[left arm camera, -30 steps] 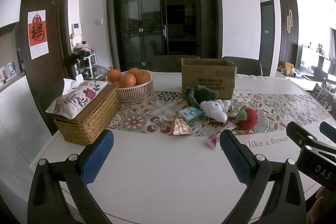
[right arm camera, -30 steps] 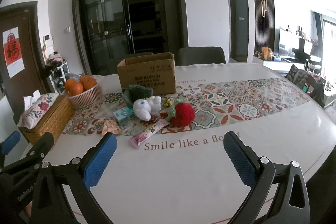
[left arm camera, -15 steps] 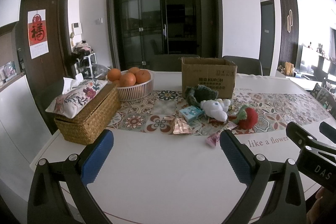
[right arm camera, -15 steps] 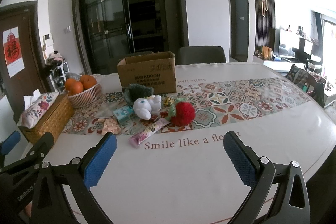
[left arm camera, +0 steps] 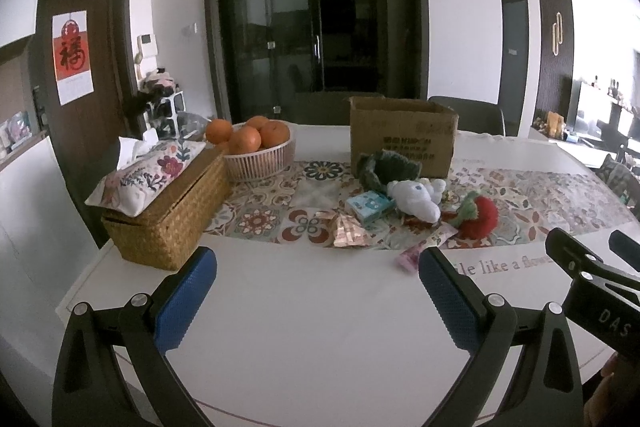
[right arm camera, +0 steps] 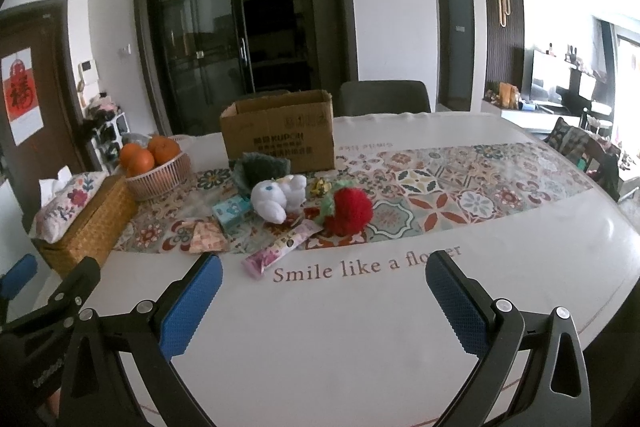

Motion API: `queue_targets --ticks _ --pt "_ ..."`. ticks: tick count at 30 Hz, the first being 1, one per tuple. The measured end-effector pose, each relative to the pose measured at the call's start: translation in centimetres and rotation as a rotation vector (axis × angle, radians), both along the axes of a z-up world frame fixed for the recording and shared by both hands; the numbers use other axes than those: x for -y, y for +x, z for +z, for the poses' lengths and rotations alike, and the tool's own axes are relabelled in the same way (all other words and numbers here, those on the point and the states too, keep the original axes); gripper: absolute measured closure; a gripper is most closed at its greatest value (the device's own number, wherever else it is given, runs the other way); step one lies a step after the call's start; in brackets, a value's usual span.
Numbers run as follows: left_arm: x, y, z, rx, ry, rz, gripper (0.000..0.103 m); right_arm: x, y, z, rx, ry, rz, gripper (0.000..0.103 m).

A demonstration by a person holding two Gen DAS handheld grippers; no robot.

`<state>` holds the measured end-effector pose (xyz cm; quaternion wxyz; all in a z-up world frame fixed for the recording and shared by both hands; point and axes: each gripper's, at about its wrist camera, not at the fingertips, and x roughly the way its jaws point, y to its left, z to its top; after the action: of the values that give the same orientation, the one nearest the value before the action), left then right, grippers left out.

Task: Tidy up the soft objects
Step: 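Reach the left tool to the white plush while the right tool reaches the red fluffy plush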

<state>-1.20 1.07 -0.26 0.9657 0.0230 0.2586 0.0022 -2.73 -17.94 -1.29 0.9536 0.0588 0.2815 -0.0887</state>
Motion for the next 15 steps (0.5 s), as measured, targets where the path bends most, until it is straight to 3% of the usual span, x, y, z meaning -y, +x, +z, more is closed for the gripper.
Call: queue_targets --ticks 15 --pt "0.2 7.0 -1.7 -0.117 -0.032 -0.016 0.000 0.5 6.6 -1.4 -0.058 -0.001 -0.032 0.000"
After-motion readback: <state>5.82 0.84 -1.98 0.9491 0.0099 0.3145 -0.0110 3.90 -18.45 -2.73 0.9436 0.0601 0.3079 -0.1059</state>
